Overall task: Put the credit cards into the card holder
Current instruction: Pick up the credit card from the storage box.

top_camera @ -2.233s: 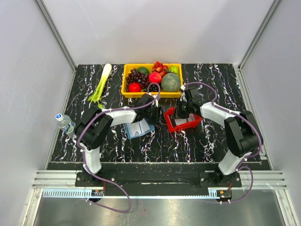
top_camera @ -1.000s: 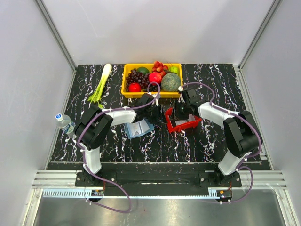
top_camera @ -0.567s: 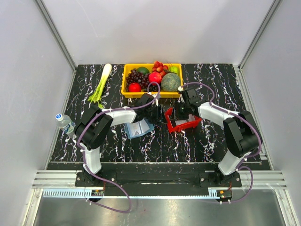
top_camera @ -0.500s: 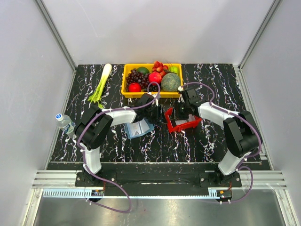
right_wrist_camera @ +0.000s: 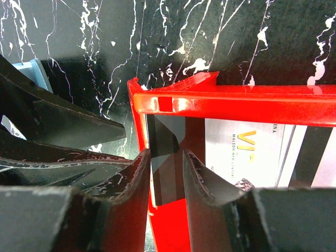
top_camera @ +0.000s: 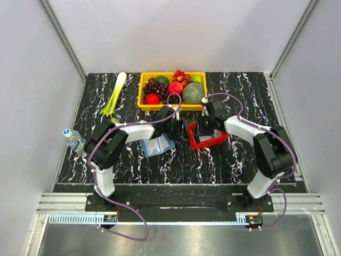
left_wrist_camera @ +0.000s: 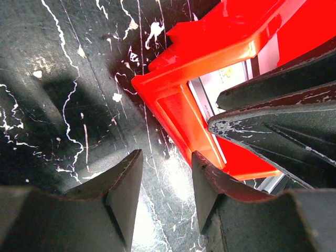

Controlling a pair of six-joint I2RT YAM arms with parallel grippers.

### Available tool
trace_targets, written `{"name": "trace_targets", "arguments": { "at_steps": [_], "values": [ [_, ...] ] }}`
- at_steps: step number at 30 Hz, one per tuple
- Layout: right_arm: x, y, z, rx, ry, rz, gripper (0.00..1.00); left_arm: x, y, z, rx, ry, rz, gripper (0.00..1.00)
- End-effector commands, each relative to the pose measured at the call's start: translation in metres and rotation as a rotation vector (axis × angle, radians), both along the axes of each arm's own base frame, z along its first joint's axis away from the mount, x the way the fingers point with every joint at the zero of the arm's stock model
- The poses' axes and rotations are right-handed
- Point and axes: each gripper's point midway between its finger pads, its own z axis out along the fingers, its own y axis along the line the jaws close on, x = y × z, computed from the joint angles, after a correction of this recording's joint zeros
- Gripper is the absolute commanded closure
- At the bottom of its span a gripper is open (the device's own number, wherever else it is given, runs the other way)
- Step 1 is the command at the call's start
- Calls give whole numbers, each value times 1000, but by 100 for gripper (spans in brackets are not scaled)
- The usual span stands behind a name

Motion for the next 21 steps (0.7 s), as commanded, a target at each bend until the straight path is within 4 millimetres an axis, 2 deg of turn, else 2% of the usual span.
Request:
{"name": "trace_targets", "arguments": {
  "at_steps": [1, 21],
  "values": [
    [11, -7, 21, -16, -64, -16, 64, 8, -11, 14, -45, -45, -13, 54],
    [11, -6, 27, 69, -35, -21, 64, 8, -12, 14, -46, -42, -18, 54]
  ]
}}
